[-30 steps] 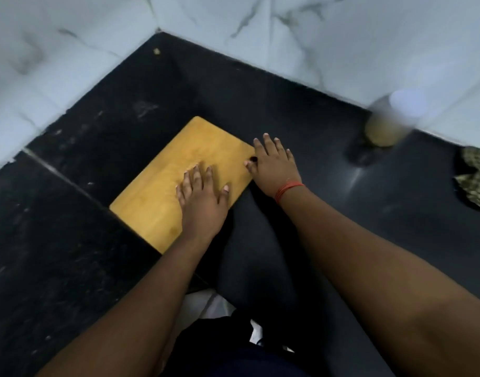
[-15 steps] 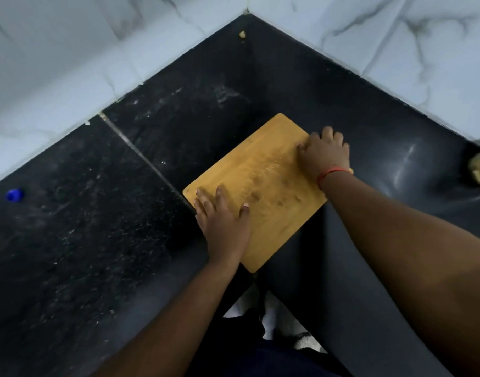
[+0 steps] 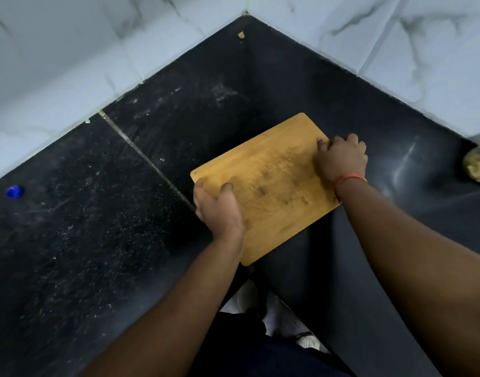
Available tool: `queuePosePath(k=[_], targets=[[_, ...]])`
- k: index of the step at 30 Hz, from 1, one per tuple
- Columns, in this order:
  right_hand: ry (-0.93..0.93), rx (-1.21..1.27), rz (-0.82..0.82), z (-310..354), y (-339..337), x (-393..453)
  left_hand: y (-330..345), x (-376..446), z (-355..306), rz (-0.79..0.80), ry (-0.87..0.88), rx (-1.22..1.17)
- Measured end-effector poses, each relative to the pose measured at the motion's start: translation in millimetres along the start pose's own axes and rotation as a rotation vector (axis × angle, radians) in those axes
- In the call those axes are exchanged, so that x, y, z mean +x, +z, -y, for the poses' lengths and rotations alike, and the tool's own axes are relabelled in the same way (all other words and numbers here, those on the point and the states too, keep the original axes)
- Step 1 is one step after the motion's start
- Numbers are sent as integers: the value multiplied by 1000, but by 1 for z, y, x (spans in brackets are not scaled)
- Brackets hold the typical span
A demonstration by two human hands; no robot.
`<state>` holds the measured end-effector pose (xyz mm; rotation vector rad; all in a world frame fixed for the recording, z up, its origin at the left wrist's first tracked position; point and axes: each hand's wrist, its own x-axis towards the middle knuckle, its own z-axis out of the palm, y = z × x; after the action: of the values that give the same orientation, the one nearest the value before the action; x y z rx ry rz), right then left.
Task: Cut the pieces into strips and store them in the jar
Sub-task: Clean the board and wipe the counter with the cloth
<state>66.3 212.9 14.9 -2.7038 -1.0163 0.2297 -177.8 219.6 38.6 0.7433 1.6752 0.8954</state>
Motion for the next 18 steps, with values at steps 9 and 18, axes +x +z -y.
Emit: queuePosePath(k=[9,18], targets=[[365,236,-134,-176,-49,-98,80,-79,9,278,233,263],[806,338,-258,-324,-97,-222,168,-215,60,722,385,533]])
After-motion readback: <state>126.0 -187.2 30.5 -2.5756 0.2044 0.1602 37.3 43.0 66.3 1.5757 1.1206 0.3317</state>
